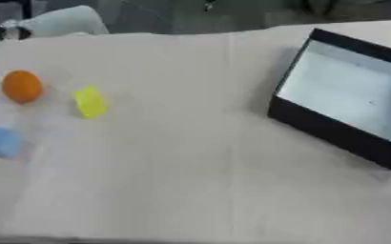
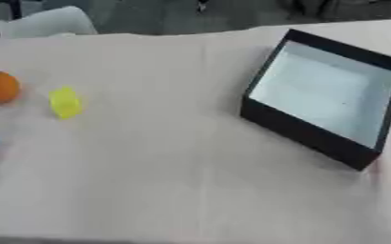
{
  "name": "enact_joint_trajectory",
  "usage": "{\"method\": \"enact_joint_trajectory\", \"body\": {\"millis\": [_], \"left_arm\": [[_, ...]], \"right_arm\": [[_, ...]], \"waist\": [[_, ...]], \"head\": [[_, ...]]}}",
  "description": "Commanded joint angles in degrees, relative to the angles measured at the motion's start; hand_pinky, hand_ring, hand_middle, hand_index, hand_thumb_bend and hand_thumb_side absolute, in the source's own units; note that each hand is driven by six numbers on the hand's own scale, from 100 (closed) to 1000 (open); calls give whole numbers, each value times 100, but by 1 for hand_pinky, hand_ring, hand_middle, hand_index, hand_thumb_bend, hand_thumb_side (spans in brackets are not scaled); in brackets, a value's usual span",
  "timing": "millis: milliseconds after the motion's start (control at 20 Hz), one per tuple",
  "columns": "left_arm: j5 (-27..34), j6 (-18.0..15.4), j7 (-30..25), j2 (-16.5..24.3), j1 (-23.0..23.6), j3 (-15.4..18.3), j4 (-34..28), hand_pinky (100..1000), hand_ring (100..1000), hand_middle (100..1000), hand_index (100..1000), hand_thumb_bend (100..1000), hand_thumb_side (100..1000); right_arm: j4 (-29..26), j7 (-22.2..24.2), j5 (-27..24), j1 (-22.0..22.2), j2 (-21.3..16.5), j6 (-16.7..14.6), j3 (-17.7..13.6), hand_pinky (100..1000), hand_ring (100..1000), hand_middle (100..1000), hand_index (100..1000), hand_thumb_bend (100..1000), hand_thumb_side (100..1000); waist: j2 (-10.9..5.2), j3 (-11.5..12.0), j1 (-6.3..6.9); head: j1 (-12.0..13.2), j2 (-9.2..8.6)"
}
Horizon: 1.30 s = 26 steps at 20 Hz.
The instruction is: Pick up the objects with one hand, pass them to the other hand, and then place them into the box on the other side of the table.
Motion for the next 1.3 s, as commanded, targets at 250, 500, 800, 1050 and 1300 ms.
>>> {"method": "enact_joint_trajectory", "body": {"millis": [250, 500, 800, 1050, 1300], "left_arm": [[-519, 148, 217, -26, -291, 269, 381, 965, 923, 831, 927, 560, 202], [-694, 120, 121, -28, -413, 231, 397, 960, 916, 821, 923, 603, 171], [-1283, 288, 380, -96, -484, 251, 455, 956, 918, 821, 916, 599, 100], [-1588, 462, 303, -132, -508, 282, 568, 953, 920, 813, 917, 567, 100], [-1845, 753, 375, -139, -480, 326, 595, 951, 923, 814, 918, 528, 100]], "right_arm": [[-100, 71, -94, -39, -23, -50, -5, 1000, 1000, 1000, 1000, 100, 637], [-54, 97, -81, 39, -145, -107, 5, 1000, 1000, 1000, 1000, 100, 621], [-97, 115, -58, 47, -253, -180, 54, 1000, 1000, 1000, 1000, 100, 610], [-146, 108, -60, 5, -312, -214, 77, 1000, 1000, 1000, 1000, 100, 605], [-171, 71, -48, 18, -274, -221, 76, 1000, 1000, 1000, 1000, 100, 605]], "waist": [[137, 73, -212], [230, 106, -360], [312, 44, -496], [374, -21, -548], [442, -66, -558]], "head": [[131, -281], [209, -387], [141, -383], [168, -374], [316, -417]]}}
